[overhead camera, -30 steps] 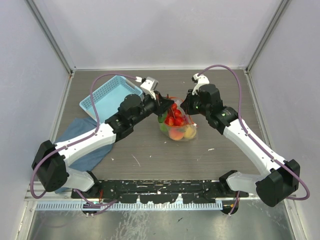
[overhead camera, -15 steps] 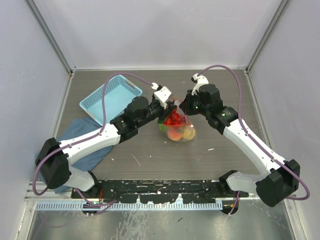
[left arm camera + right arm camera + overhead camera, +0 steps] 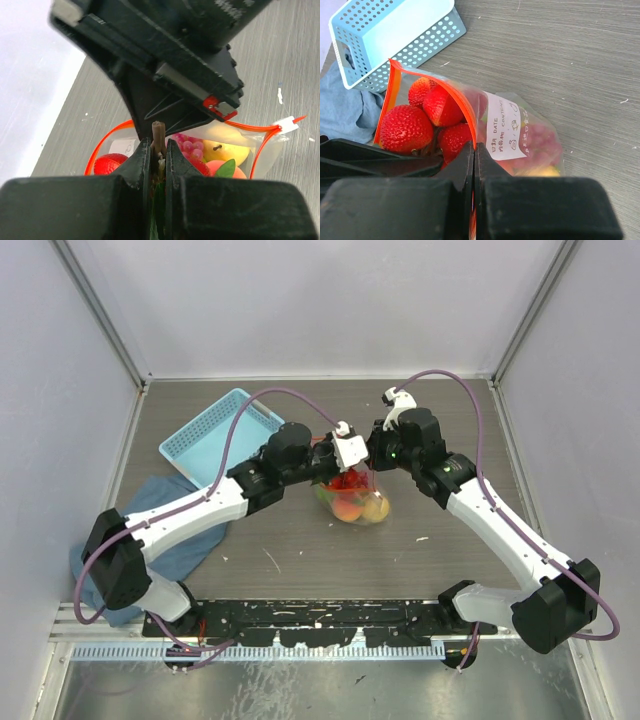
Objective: Place the food in the zip-top bag and seal the zipper
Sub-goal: Place the fake fruit in the zipper food storage bag.
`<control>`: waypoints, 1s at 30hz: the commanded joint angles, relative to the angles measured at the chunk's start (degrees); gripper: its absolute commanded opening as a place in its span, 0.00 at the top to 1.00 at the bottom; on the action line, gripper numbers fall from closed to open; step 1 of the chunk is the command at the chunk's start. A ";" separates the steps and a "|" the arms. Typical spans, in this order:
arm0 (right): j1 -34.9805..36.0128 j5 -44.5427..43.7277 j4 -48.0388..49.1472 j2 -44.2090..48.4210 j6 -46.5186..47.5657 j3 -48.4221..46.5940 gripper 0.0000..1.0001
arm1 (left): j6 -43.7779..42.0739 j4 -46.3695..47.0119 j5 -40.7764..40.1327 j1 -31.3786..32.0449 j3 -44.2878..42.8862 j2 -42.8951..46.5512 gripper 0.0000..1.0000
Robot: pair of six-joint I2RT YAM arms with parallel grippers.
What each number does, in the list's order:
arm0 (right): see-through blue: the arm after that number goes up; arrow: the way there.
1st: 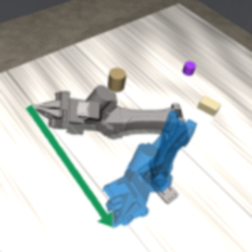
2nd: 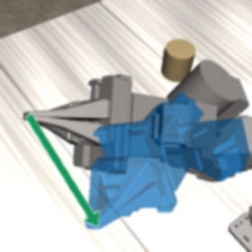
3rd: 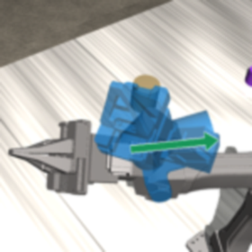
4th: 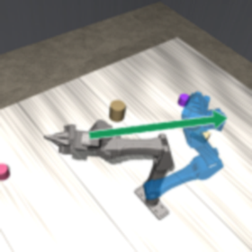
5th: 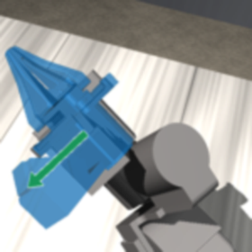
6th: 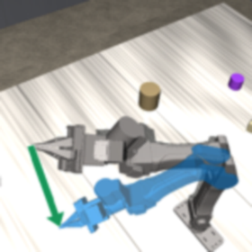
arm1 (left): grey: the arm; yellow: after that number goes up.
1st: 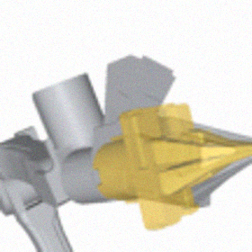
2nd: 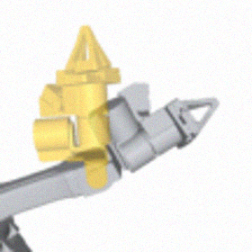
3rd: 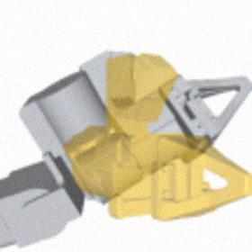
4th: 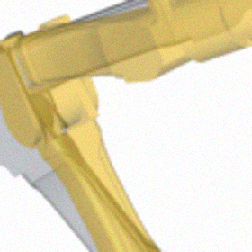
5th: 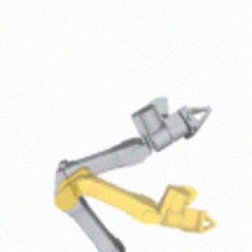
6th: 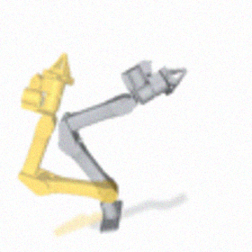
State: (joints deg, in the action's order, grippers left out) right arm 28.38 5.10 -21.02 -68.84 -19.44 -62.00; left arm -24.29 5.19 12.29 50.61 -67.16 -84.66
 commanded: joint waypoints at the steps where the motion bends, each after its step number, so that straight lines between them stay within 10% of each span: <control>1: -0.08 1.18 3.61 1.85 -0.42 -0.58 0.99 | -9.47 -10.11 6.16 -0.01 -6.68 -1.84 1.00; 8: -0.08 1.49 3.88 1.78 -0.26 -0.58 0.99 | -13.15 -22.08 9.16 0.04 -10.42 -4.88 0.93; 16: -0.08 1.26 4.14 1.47 0.19 -0.96 0.99 | -11.25 -33.17 10.73 0.40 -17.18 -10.05 0.59; 30: -0.08 1.04 3.97 1.15 0.81 -0.76 0.99 | 5.98 -19.01 5.59 0.73 -10.45 0.98 0.23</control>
State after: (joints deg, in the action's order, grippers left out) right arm 28.38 6.15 -20.75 -68.84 -19.22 -61.91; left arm -26.85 -22.52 20.91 51.05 -79.26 -90.39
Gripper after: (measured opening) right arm 0.036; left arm 0.742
